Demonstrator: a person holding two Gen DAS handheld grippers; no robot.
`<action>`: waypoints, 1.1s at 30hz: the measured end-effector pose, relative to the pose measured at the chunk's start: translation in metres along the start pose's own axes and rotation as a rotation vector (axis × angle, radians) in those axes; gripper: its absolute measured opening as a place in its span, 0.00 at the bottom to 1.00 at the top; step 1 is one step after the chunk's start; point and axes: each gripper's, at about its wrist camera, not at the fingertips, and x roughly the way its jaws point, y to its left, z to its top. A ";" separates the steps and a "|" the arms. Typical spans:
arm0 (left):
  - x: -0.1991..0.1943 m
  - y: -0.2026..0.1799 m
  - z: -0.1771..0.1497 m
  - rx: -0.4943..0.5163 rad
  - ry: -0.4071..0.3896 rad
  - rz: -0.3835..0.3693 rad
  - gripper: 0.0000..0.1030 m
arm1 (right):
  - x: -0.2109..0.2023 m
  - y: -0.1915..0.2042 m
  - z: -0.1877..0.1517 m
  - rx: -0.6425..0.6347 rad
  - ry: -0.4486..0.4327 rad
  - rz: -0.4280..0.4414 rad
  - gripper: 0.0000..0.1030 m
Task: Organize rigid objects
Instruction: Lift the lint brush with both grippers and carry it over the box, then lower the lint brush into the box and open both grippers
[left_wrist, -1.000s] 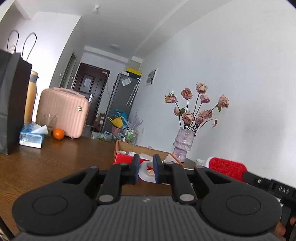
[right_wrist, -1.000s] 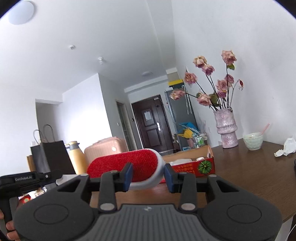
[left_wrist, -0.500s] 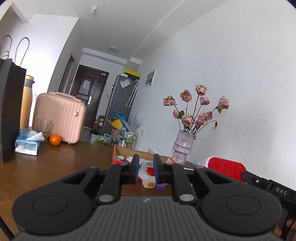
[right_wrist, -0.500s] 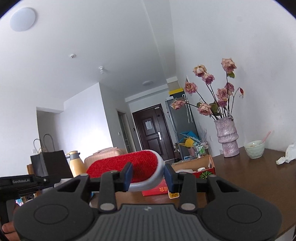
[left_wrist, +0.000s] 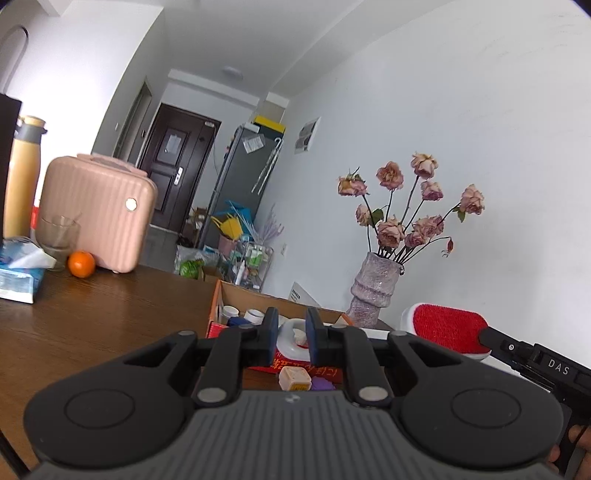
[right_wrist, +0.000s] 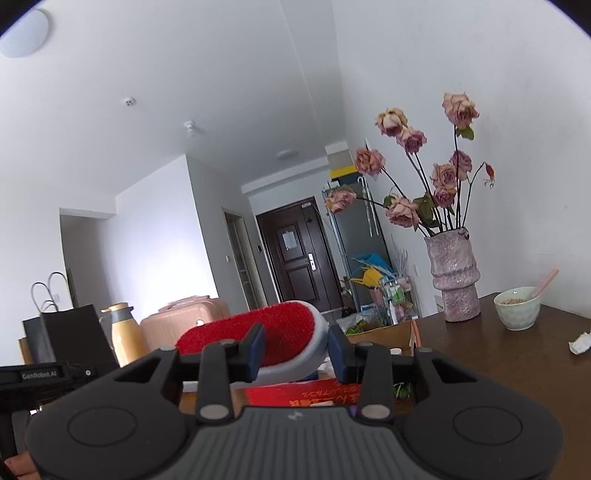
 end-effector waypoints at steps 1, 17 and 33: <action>0.010 0.002 0.002 -0.005 0.006 0.000 0.15 | 0.008 -0.003 0.002 -0.004 0.003 -0.003 0.35; 0.215 0.039 0.036 -0.004 0.200 0.043 0.15 | 0.198 -0.095 0.010 0.173 0.292 -0.017 0.35; 0.289 0.057 -0.013 0.203 0.420 0.214 0.23 | 0.311 -0.098 -0.031 -0.094 0.535 -0.149 0.21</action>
